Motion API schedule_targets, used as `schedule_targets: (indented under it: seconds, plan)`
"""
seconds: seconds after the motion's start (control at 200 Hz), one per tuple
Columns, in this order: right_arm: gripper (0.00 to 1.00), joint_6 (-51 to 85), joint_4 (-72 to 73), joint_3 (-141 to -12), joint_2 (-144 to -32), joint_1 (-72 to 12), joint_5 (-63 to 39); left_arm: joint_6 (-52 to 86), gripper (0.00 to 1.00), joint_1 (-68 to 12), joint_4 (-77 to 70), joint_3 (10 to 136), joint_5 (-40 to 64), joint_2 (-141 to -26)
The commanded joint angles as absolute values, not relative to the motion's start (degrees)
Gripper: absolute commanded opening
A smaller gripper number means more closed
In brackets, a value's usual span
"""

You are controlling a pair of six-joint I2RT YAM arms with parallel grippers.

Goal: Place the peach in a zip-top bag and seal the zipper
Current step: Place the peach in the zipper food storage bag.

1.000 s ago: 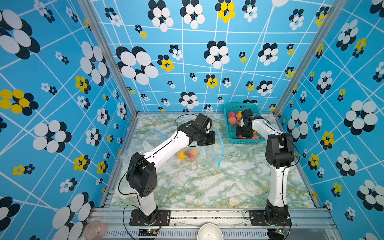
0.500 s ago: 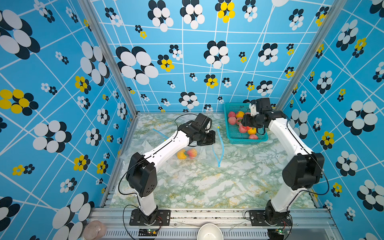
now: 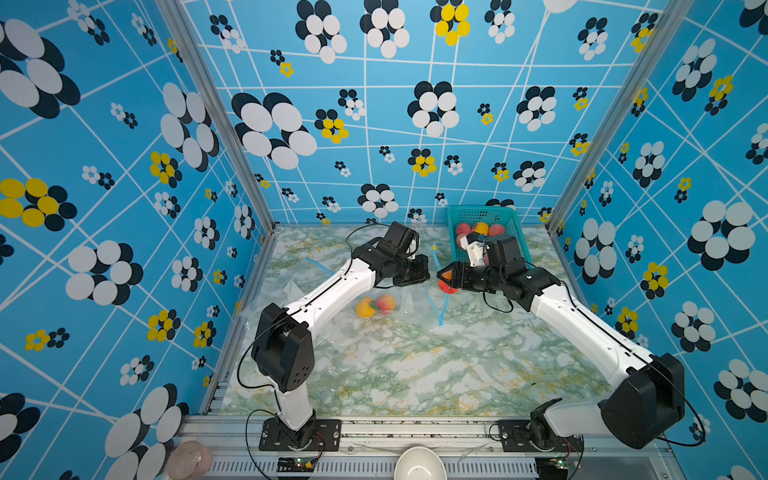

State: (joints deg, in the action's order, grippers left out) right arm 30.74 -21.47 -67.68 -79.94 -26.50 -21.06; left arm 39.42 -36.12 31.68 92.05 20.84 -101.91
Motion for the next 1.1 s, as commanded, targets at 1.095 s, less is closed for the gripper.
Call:
schedule_targets:
  seconds: [1.095]
  plan:
    - [0.76,32.63,-19.23,-69.28,-82.03,-24.02,-17.02,39.09,0.0,-36.91,32.44,89.06,16.84,-96.1]
